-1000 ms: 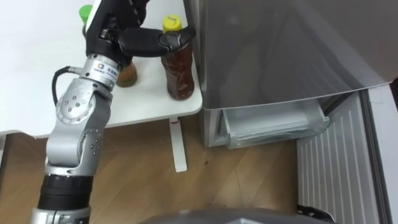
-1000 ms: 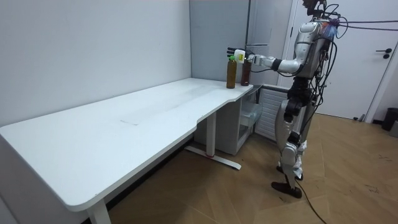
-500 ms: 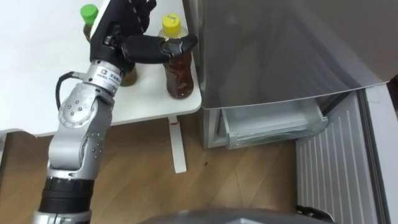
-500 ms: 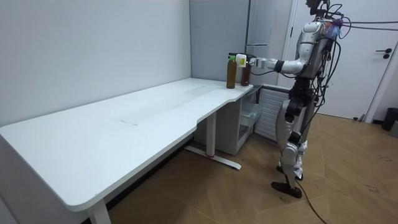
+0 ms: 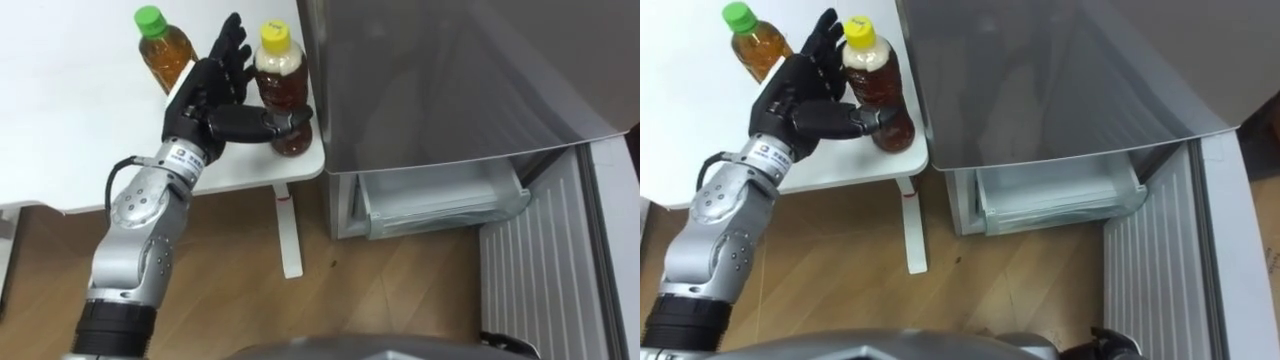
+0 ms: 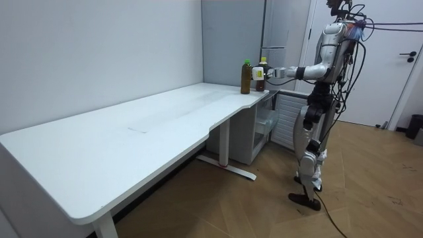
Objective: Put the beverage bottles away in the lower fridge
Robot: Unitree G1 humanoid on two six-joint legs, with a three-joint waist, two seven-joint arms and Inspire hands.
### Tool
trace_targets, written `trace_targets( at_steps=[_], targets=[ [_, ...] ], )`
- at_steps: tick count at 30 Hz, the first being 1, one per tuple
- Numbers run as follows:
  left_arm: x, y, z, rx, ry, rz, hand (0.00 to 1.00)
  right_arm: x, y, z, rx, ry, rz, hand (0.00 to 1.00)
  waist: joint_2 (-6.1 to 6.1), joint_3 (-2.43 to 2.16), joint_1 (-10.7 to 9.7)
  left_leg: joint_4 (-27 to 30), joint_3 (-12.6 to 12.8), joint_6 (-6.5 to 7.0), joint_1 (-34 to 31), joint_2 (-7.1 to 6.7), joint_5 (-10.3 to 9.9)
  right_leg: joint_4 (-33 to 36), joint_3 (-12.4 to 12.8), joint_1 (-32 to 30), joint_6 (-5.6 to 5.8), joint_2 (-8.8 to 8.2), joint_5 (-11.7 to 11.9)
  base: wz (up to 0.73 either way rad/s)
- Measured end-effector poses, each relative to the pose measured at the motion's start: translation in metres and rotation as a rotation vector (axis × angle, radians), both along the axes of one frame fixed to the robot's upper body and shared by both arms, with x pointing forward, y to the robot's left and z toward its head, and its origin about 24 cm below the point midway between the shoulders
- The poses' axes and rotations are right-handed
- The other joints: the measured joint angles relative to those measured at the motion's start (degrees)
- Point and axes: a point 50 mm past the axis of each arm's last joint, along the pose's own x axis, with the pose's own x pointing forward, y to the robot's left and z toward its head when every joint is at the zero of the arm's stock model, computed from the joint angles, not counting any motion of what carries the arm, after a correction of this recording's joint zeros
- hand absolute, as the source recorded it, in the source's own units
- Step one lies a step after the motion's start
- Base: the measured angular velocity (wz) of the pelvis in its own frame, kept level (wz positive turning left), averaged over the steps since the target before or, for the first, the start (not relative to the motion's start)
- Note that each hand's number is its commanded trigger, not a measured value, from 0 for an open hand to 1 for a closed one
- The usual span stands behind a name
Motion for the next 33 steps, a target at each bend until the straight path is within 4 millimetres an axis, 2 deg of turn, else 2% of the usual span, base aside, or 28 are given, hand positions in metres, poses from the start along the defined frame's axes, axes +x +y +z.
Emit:
trace_targets(
  at_steps=[24,33],
  targets=[
    [-0.0008,-0.0065,-0.002,-0.009,0.005,-0.04,0.0,0.0055,0.0031,-0.0002,0.003,-0.012,0.016,0.0,-0.41,0.2,-0.2,-0.3,1.2,0.0,0.0,0.14,0.0,0.2,0.4,-0.6,-0.01,0.01,0.0,-0.01],
    [0.0083,-0.0066,-0.0054,-0.008,0.02,-0.052,0.0,0.0067,0.0034,-0.0001,0.007,-0.015,0.017,0.0,-0.36,0.24,-0.3,-0.3,1.2,0.0,-0.2,0.14,0.0,-0.1,0.4,-0.6,-0.01,0.03,0.0,0.0]
  ],
)
